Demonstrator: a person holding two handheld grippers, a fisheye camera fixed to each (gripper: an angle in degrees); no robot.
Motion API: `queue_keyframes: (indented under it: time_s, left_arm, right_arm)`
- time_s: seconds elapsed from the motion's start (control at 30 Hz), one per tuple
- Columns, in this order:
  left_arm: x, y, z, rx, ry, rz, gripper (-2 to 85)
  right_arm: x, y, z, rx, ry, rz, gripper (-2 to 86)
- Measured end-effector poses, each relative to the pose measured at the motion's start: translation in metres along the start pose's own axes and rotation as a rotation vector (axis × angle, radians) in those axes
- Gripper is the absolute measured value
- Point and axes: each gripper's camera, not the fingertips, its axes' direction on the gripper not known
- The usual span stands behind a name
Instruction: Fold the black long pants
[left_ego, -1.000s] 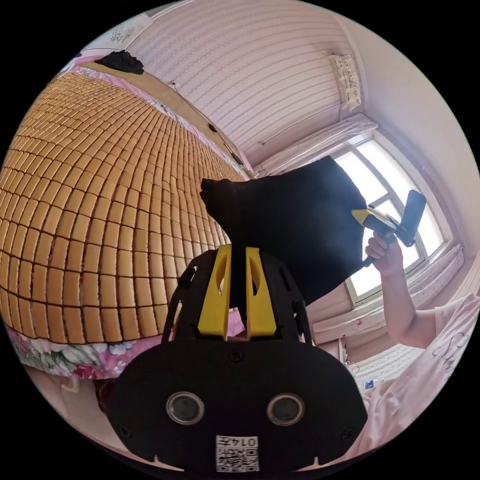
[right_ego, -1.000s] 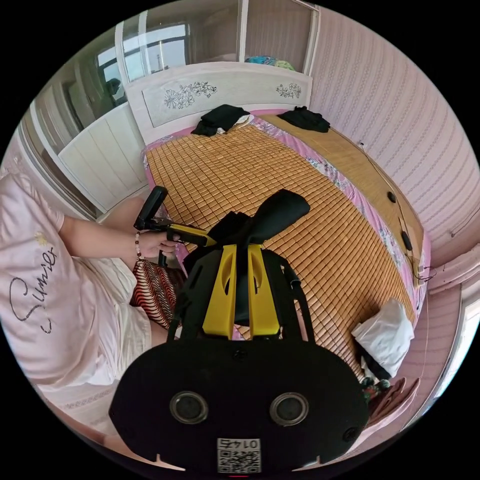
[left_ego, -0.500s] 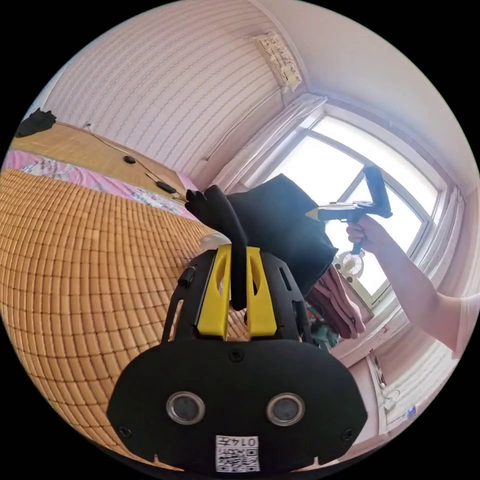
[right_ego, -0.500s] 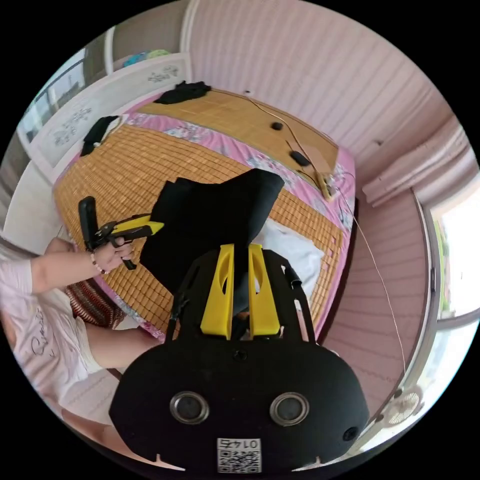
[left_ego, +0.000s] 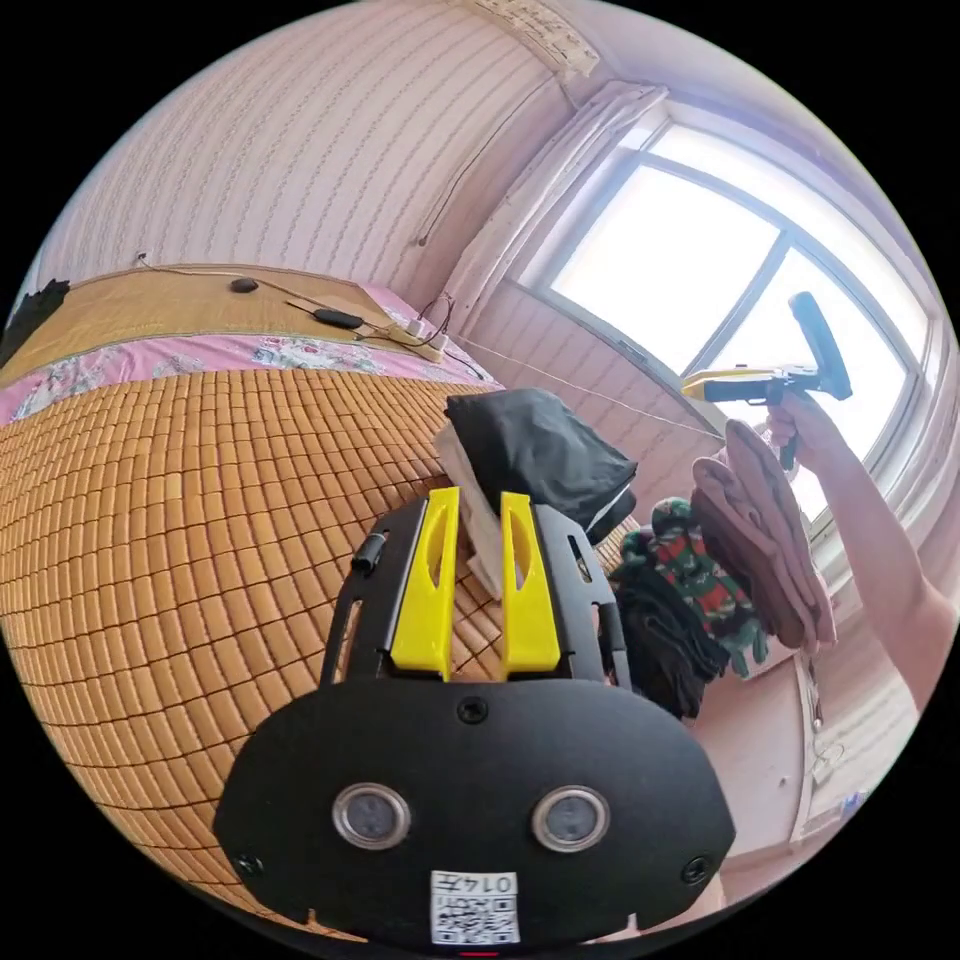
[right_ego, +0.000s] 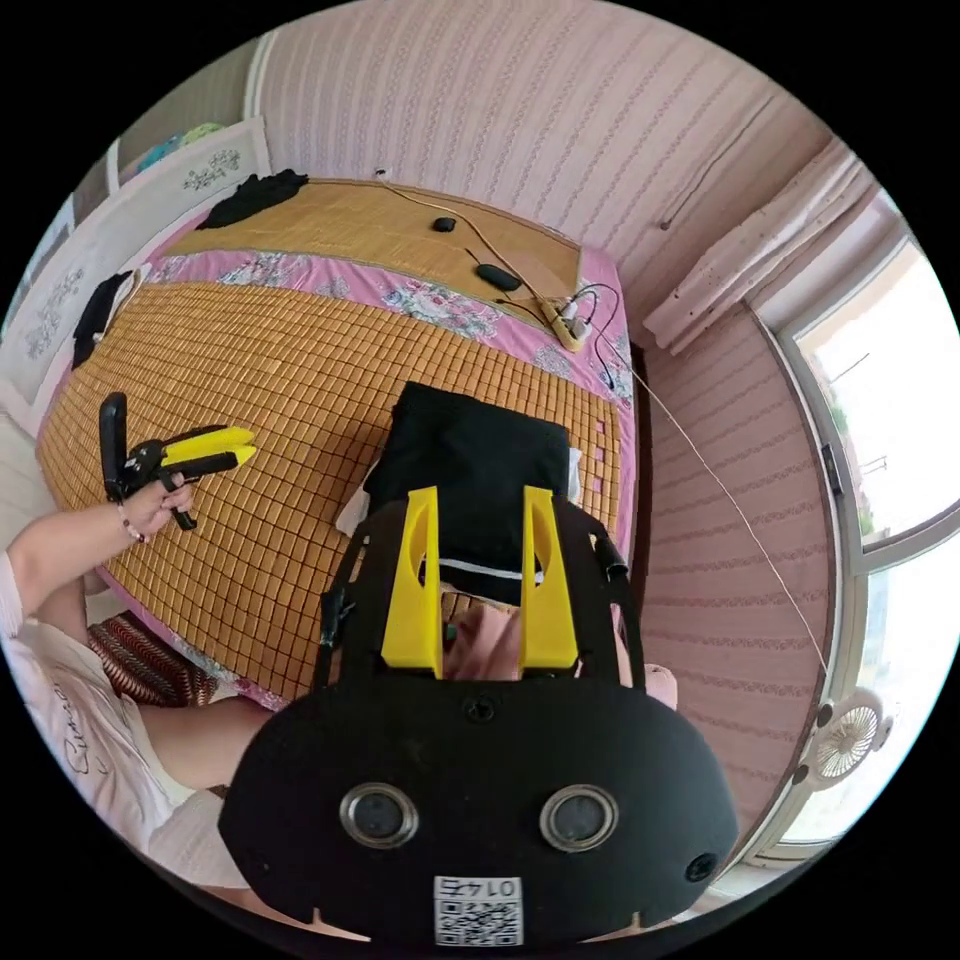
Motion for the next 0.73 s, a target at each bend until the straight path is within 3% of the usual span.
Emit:
queue_keyframes:
  time_s: [0.2, 0.37, 0.53, 0.73]
  left_arm:
    - [-0.072, 0.075, -0.142, 0.018, -0.116, -0.052, 7.8]
    - [-0.150, 0.154, -0.297, -0.005, -0.320, -0.150, 7.7]
    - [-0.235, 0.248, -0.481, 0.036, -0.678, -0.285, 7.7]
    - [-0.332, 0.326, -0.601, 0.173, -0.812, -0.493, 8.8]
  right_arm:
    - [-0.174, -0.029, -0.014, 0.070, 0.033, -0.278, 12.5]
    - [-0.354, -0.055, 0.037, 0.121, -0.141, -0.412, 13.2]
    - [-0.513, -0.111, 0.041, 0.160, -0.338, -0.534, 13.9]
    - [-0.673, -0.233, 0.005, 0.214, -0.445, -0.756, 14.0]
